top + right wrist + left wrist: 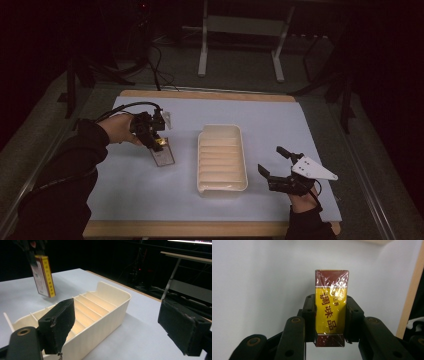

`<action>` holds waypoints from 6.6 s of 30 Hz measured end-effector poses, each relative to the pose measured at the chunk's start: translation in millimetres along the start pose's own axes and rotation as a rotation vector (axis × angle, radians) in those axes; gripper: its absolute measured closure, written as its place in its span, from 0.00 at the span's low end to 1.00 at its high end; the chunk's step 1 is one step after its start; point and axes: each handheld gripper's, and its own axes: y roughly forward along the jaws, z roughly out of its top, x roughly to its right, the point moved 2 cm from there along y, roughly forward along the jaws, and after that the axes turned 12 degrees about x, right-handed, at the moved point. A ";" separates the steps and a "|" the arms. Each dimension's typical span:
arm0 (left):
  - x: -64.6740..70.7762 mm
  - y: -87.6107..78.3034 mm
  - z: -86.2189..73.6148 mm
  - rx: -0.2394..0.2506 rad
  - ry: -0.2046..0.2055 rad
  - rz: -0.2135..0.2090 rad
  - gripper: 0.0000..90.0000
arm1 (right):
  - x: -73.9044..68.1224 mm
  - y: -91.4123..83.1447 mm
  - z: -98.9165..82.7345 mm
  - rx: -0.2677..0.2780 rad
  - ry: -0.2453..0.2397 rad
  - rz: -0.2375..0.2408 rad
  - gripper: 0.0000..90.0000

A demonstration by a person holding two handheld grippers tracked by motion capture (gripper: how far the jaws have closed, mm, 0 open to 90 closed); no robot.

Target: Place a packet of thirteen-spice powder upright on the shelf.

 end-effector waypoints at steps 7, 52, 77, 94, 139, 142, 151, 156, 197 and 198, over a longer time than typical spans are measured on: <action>5.9 -16.4 14.0 0.051 0.015 0.010 0.76 | -0.5 0.0 0.0 0.009 -0.016 0.002 0.16; 20.8 -2.6 143.1 0.206 0.166 -0.057 0.76 | -0.1 -2.8 2.0 0.026 -0.011 0.005 0.16; 5.0 38.8 152.9 0.249 0.181 -0.103 0.76 | 0.4 -2.8 0.8 0.022 -0.011 0.011 0.16; 5.8 69.9 152.2 0.128 0.195 -0.109 0.76 | 0.5 -2.8 0.5 0.021 -0.010 0.014 0.16; 6.7 98.4 156.3 0.099 0.141 -0.113 0.57 | 0.7 -2.9 0.6 0.023 -0.007 0.016 0.16; 8.0 92.1 153.6 0.110 0.138 -0.106 0.57 | 0.8 -2.7 0.3 0.023 -0.006 0.017 0.16; 9.1 75.5 145.4 0.121 0.125 -0.078 0.57 | 0.3 -2.3 0.4 0.021 -0.009 0.016 0.16; 8.6 66.6 138.5 0.124 0.121 -0.055 0.58 | 0.0 -1.9 0.1 0.019 -0.006 0.016 0.16; 6.9 14.7 12.2 0.312 -0.225 0.235 0.01 | -1.2 0.2 -1.9 0.003 -0.008 0.012 0.16; 8.5 15.5 9.0 0.331 -0.250 0.230 0.01 | -1.2 0.0 -1.9 0.003 -0.006 0.012 0.16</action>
